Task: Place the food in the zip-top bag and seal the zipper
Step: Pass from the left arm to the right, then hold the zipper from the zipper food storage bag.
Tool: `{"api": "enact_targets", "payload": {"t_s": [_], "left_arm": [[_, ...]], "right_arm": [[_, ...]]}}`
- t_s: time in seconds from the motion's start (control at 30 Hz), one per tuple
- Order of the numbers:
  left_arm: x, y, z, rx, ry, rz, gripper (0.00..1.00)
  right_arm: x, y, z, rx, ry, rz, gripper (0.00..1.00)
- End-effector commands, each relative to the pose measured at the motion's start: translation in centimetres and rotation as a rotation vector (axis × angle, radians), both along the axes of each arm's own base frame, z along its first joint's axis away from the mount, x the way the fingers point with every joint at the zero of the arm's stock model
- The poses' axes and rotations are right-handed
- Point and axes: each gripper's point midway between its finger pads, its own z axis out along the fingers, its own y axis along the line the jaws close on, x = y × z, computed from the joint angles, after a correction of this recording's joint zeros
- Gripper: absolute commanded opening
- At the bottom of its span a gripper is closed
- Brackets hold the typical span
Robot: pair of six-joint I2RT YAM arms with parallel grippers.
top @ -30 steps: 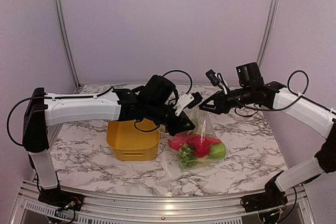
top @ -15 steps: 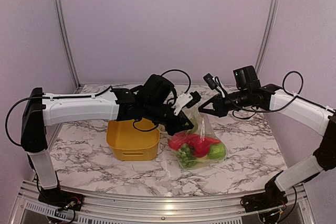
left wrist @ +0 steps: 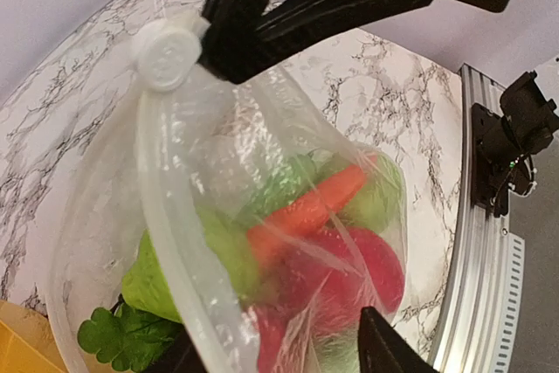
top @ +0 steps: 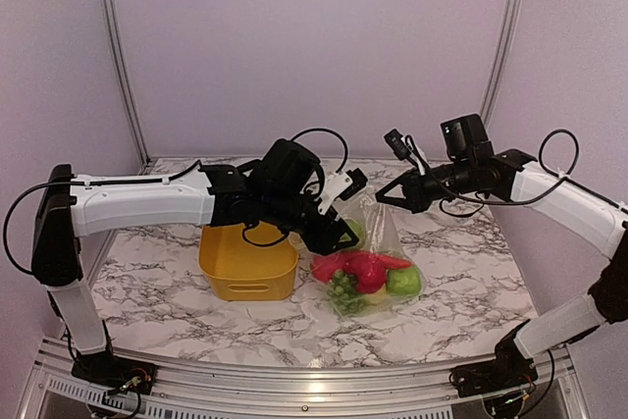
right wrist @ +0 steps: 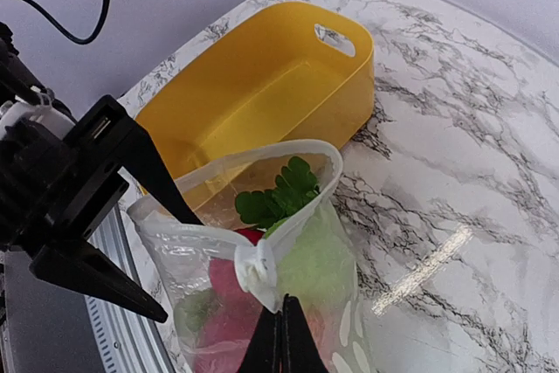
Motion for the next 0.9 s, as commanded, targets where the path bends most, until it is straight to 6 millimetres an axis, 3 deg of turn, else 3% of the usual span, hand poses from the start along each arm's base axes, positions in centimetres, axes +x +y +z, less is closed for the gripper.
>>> {"api": "enact_targets", "payload": {"t_s": [0.0,0.13,0.27,0.5,0.77,0.87], "left_arm": [[1.1,2.2,5.8,-0.111,-0.094,0.114,0.61],[1.8,2.1,9.9,-0.188,-0.171,0.136,0.64],[2.5,1.5,11.7,-0.218,-0.253,0.119,0.67],[0.7,-1.1,10.5,-0.203,-0.253,-0.082,0.67],[1.0,-2.5,9.6,-0.227,-0.244,-0.095,0.68],[0.7,-3.1,9.5,-0.244,-0.239,-0.132,0.65]], "right_arm": [[-1.6,-0.5,4.6,0.020,-0.084,0.010,0.00],[-3.2,-0.7,5.4,0.027,-0.103,0.057,0.00],[-4.6,-0.5,6.3,0.060,-0.112,0.108,0.00],[-6.0,-0.4,6.3,0.086,-0.093,0.160,0.00],[-7.3,-0.4,5.6,0.103,-0.048,0.195,0.00],[-7.3,-0.4,5.5,0.105,-0.038,0.195,0.00]]}}
